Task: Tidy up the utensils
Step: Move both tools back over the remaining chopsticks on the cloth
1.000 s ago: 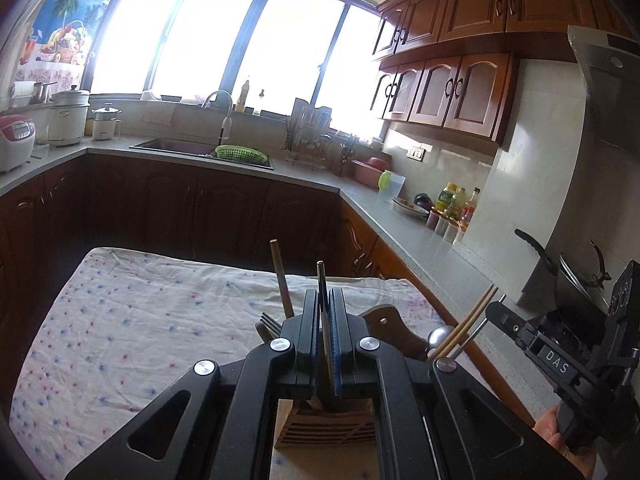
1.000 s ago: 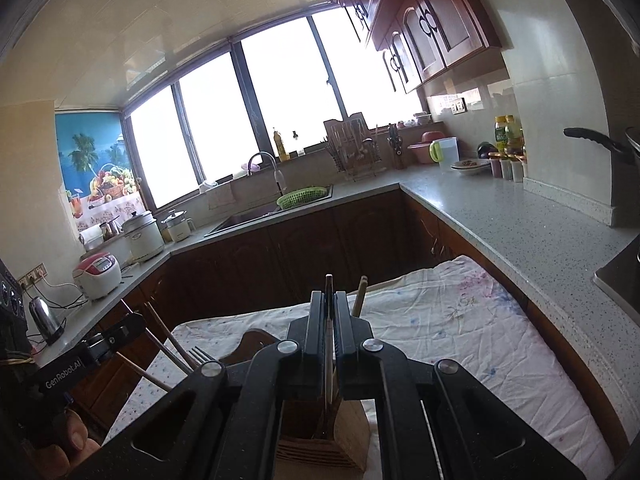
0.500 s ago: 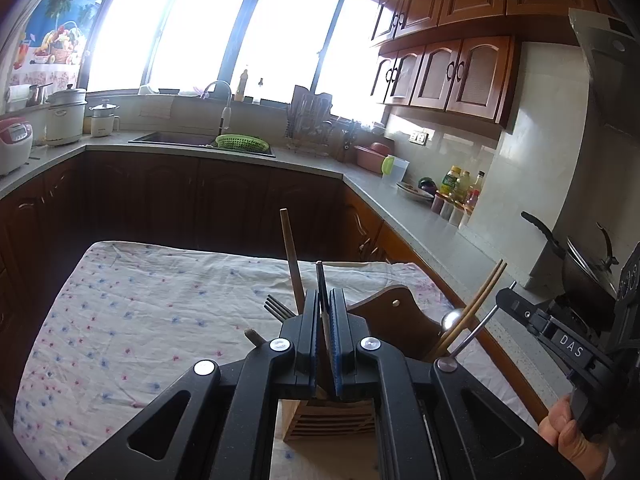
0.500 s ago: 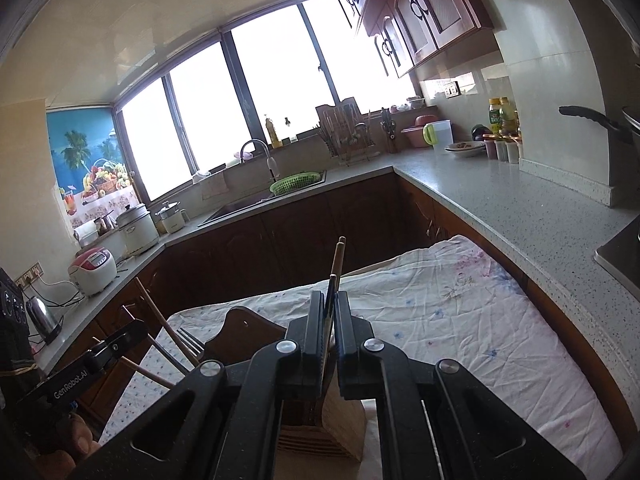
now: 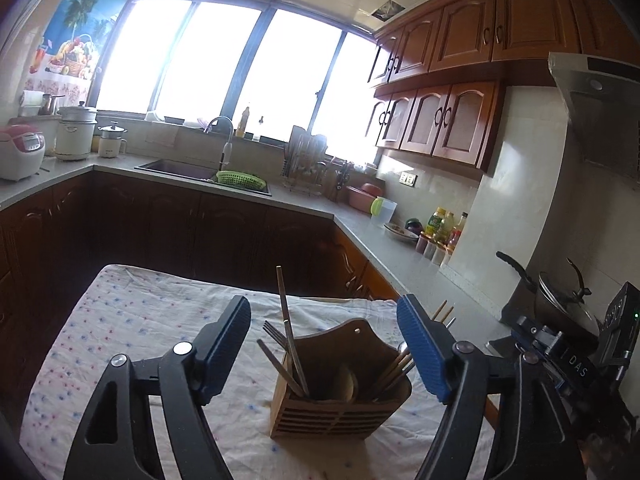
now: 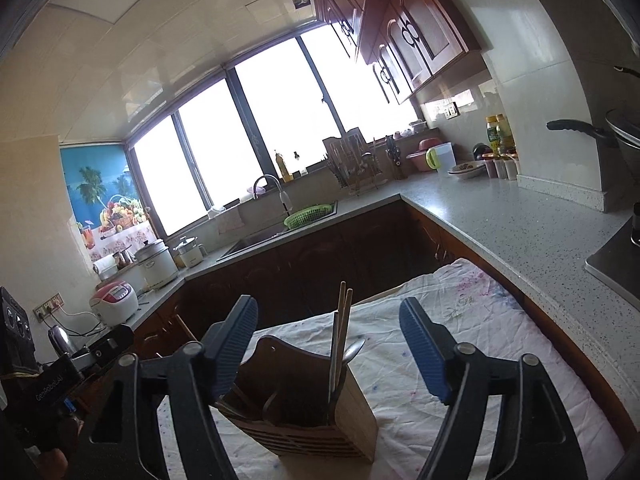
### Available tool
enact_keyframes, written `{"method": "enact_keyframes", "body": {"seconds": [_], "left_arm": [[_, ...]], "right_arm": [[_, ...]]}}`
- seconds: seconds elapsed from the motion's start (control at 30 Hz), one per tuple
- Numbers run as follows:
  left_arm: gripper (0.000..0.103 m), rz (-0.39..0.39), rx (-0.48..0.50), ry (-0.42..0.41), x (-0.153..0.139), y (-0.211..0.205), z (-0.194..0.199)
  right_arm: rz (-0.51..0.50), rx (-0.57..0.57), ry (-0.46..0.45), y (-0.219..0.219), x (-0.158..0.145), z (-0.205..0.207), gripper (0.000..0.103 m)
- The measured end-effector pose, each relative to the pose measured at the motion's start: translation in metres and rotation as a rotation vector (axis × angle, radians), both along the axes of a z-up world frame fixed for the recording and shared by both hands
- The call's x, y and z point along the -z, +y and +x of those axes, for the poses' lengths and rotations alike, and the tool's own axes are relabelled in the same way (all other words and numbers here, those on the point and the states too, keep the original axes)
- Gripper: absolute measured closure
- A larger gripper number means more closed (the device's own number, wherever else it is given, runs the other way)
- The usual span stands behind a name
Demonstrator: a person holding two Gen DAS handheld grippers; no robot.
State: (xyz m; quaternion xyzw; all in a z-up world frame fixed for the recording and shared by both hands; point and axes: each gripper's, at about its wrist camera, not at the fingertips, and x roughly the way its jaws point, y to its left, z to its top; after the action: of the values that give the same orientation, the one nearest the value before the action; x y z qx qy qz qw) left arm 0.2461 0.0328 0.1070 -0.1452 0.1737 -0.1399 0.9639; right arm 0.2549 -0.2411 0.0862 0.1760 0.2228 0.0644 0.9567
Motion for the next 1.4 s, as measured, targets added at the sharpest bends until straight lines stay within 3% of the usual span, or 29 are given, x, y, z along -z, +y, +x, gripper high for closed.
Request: {"method": "enact_keyframes", "body": {"seconds": [0.13,0.43,0.63,1.0,1.27,1.33,1.4], "left_arm": [[0.021,0.004,-0.027,0.022,0.014,0.01,-0.032],[0.02,0.003,-0.036,0.169,0.05,0.017,-0.084],[0.02,0.03,-0.022,0.263,0.065,0.01,-0.094],[0.02,0.095,0.025,0.375,0.089,-0.011,-0.084],[0.022,0.205,0.105,0.46,0.111,-0.051,-0.061],[0.026,0.241,0.129,0.479,0.118,-0.066,-0.055],[0.038,0.275,0.154,0.502,0.128,-0.081,-0.046]], "right_arm": [[0.006,-0.009,-0.021,-0.003,-0.008,-0.027,0.007],[-0.015,-0.01,0.054,-0.007,0.012,-0.086,0.007],[-0.069,-0.02,0.129,-0.003,0.037,-0.119,0.007],[-0.107,-0.034,0.236,-0.002,0.076,-0.145,0.007],[-0.128,-0.053,0.3,0.002,0.093,-0.139,0.007],[-0.13,-0.054,0.319,0.002,0.098,-0.137,0.007],[-0.131,-0.048,0.337,0.001,0.103,-0.136,0.008]]}}
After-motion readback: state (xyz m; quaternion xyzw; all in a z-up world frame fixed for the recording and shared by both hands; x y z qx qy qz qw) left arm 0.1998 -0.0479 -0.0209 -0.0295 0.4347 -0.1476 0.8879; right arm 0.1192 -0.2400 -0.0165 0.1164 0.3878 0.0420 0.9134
